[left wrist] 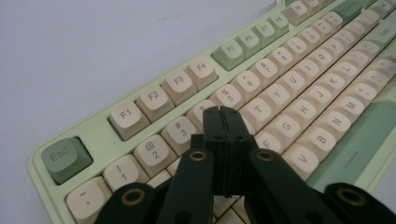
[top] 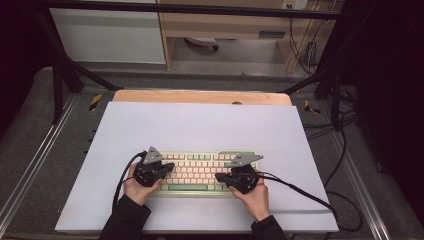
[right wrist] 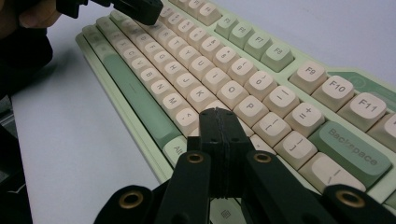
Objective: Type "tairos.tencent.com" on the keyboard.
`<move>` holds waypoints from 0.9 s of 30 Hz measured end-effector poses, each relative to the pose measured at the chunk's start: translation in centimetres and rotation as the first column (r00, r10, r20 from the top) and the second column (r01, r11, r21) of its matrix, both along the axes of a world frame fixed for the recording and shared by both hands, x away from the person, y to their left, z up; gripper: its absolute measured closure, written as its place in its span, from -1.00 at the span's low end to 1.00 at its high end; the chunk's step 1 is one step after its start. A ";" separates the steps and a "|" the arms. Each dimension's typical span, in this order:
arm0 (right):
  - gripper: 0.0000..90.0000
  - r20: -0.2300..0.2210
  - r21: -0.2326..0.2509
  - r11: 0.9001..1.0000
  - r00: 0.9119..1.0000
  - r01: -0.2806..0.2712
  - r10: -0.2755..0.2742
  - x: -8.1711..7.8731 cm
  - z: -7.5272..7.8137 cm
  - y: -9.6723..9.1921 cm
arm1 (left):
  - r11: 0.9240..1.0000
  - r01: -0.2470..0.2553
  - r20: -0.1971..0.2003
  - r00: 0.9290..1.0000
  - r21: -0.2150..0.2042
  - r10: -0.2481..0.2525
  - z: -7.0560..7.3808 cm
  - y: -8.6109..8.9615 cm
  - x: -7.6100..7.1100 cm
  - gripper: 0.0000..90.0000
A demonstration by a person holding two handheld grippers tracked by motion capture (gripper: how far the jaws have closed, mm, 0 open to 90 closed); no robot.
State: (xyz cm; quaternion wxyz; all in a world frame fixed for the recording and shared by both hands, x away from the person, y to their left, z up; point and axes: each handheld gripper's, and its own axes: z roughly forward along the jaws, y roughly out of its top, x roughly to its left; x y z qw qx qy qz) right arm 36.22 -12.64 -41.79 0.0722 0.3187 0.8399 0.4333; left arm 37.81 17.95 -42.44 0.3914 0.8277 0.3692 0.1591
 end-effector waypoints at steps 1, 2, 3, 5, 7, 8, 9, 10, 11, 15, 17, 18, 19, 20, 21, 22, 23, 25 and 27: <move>1.00 -0.001 -0.003 1.000 1.000 0.000 0.000 0.0 0.0 0.0 | 1.000 0.000 0.000 1.000 0.003 0.000 -0.1 0.0 0.0 1.00; 1.00 0.000 -0.003 1.000 1.000 0.000 0.000 0.0 0.0 0.0 | 1.000 0.000 -0.001 1.000 0.004 0.000 -0.1 0.0 0.0 1.00; 1.00 0.000 -0.002 1.000 1.000 -0.001 0.001 0.0 0.0 0.0 | 1.000 -0.001 -0.003 1.000 0.004 0.001 -0.1 0.0 0.0 1.00; 1.00 0.002 -0.001 1.000 1.000 -0.001 0.001 0.0 0.0 0.0 | 1.000 -0.001 -0.003 1.000 0.005 0.001 -0.1 0.0 0.1 1.00; 1.00 0.004 -0.001 1.000 1.000 -0.002 0.002 0.0 0.0 0.0 | 1.000 -0.001 -0.003 1.000 0.005 0.001 -0.2 0.0 0.1 1.00; 1.00 0.000 -0.003 1.000 1.000 -0.001 0.001 0.0 0.0 0.0 | 1.000 -0.001 -0.004 1.000 0.005 0.001 -0.2 0.0 0.1 1.00; 1.00 -0.001 -0.003 1.000 1.000 -0.001 0.001 0.0 0.0 0.0 | 1.000 0.000 -0.004 1.000 0.006 0.000 -0.2 0.0 0.1 1.00; 1.00 -0.001 -0.004 1.000 1.000 -0.001 0.001 0.0 0.0 0.0 | 1.000 0.001 -0.004 1.000 0.004 -0.001 -0.3 0.0 0.1 1.00; 1.00 0.000 -0.004 1.000 1.000 -0.001 0.001 0.0 0.0 0.0 | 1.000 0.000 -0.005 1.000 0.003 0.000 -0.3 0.0 0.1 1.00; 1.00 0.000 -0.001 1.000 1.000 -0.001 0.001 0.0 0.0 0.0 | 1.000 0.002 -0.004 1.000 0.002 -0.002 -0.3 0.0 0.1 1.00; 1.00 0.000 -0.004 1.000 1.000 -0.001 0.001 0.0 0.0 0.0 | 1.000 0.003 -0.003 1.000 0.003 -0.003 -0.3 -0.1 0.1 1.00; 1.00 -0.001 -0.004 1.000 1.000 -0.001 0.001 0.0 0.0 0.0 | 1.000 0.003 -0.004 1.000 0.003 -0.003 -0.3 -0.1 0.1 1.00; 1.00 0.000 -0.004 1.000 1.000 -0.001 0.001 0.0 0.0 0.0 | 1.000 0.003 -0.004 1.000 0.004 -0.003 -0.3 -0.1 0.1 1.00; 1.00 -0.001 -0.004 1.000 1.000 -0.001 0.001 0.0 0.0 0.0 | 1.000 0.004 -0.004 1.000 0.005 -0.004 -0.4 -0.1 0.1 1.00; 1.00 -0.002 -0.003 1.000 1.000 0.000 0.000 0.0 0.0 0.0 | 1.000 0.004 -0.009 1.000 0.011 -0.004 -0.5 -0.1 0.1 1.00; 1.00 -0.001 -0.001 1.000 1.000 -0.002 0.002 0.0 0.0 0.0 | 1.000 0.005 -0.011 1.000 0.014 -0.005 -0.5 -0.1 0.2 1.00; 1.00 -0.001 0.000 1.000 1.000 0.000 0.000 0.0 0.0 0.0 | 1.000 0.007 -0.011 1.000 0.008 -0.007 -0.6 -0.1 0.2 1.00; 1.00 0.001 0.000 1.000 1.000 -0.001 0.001 0.0 0.0 0.0 | 1.000 0.007 -0.010 1.000 0.010 -0.007 -0.5 -0.1 0.1 1.00; 1.00 0.002 0.000 1.000 1.000 -0.001 0.001 0.0 0.0 0.0 | 1.000 0.006 -0.009 1.000 0.004 -0.006 -0.5 -0.1 0.1 1.00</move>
